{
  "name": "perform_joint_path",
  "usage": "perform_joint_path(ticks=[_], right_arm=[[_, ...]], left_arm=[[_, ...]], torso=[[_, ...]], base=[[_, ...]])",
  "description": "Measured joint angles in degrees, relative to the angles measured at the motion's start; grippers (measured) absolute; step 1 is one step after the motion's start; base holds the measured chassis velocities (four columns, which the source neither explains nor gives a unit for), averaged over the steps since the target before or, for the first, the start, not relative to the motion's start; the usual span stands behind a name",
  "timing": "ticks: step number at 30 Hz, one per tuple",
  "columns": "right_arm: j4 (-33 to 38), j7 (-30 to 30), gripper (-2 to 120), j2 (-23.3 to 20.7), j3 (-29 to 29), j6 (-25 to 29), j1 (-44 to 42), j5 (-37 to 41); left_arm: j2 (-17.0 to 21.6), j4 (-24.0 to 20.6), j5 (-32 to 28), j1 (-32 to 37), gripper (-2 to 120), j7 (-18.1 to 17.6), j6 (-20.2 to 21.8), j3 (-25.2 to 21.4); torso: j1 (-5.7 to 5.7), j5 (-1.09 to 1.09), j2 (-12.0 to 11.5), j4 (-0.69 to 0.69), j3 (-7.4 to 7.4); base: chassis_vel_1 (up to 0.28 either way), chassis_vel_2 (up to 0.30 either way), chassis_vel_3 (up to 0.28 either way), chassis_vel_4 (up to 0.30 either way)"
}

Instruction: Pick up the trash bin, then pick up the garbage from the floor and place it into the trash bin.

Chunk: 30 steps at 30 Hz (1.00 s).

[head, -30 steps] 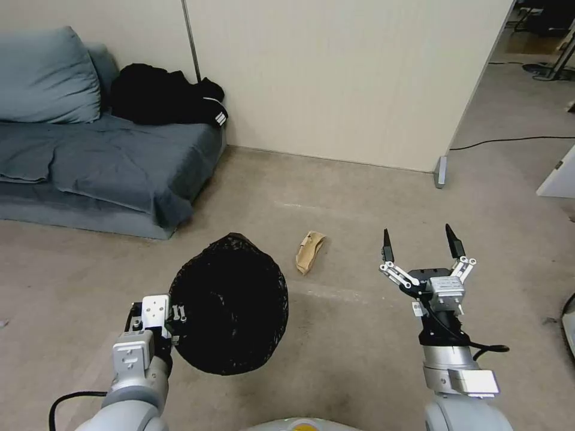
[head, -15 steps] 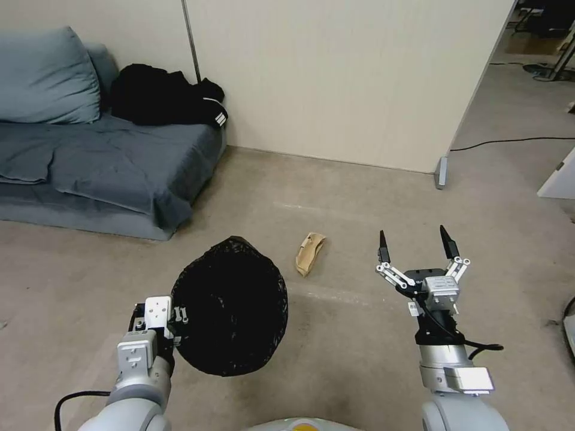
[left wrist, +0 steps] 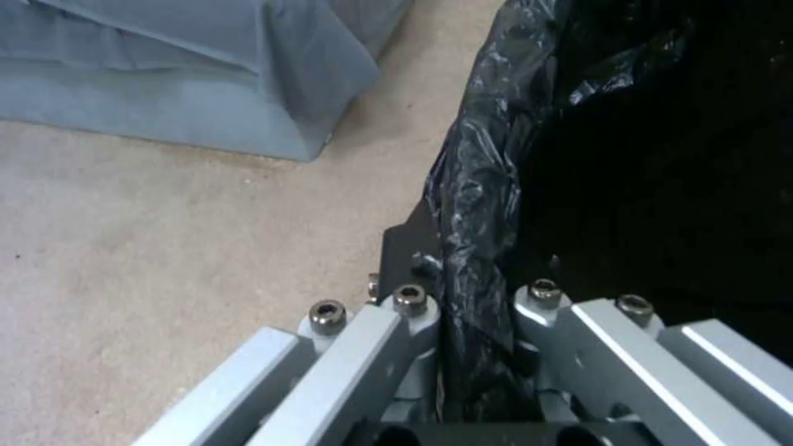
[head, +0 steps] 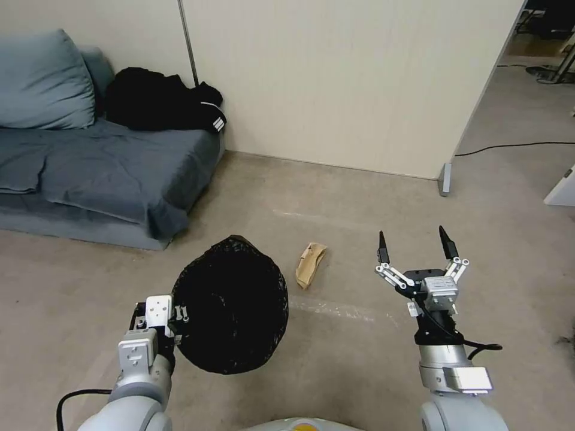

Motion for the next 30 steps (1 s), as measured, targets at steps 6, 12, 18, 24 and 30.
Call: perform_joint_path(ticks=[6, 12, 18, 24, 30], right_arm=[[-0.4, 0.0, 100, -0.5, 0.0, 0.0, 0.4, 0.1], [-1.6, 0.3, 100, -3.6, -0.6, -1.0, 2.8, 1.5], [-2.7, 3.1, 100, -11.2, -2.8, -7.5, 7.3, 4.6], [-4.5, 6.2, 100, -21.1, -9.4, -19.3, 14.2, 14.0], [-10.3, 10.6, 100, -30.6, -22.4, -31.4, 24.5, 26.5]], left_arm=[[0.0, 0.1, 0.0, -0.1, 3, 0.0, 0.0, -0.1], [0.2, 0.3, -0.1, -0.6, 3, 0.0, 0.2, -0.4], [0.8, 0.8, -0.5, -1.8, 3, 0.2, 0.3, -0.9], [1.2, 2.6, -0.5, -3.3, 3, 0.2, 0.4, -1.3], [0.7, 4.4, 0.4, -4.1, 3, 0.2, 0.4, -1.2]], torso=[[0.0, 0.0, 0.0, 0.0, 0.0], [0.0, 0.0, 0.0, -0.01, 0.0], [0.0, 0.0, 0.0, 0.0, 0.0], [0.0, 0.0, 0.0, 0.0, 0.0], [0.0, 0.01, 0.0, 0.0, 0.0]], base=[[0.0, 0.0, 0.0, 0.0], [0.0, 0.0, 0.0, 0.0], [0.0, 0.0, 0.0, 0.0], [0.0, 0.0, 0.0, 0.0], [0.0, 0.0, 0.0, 0.0]])
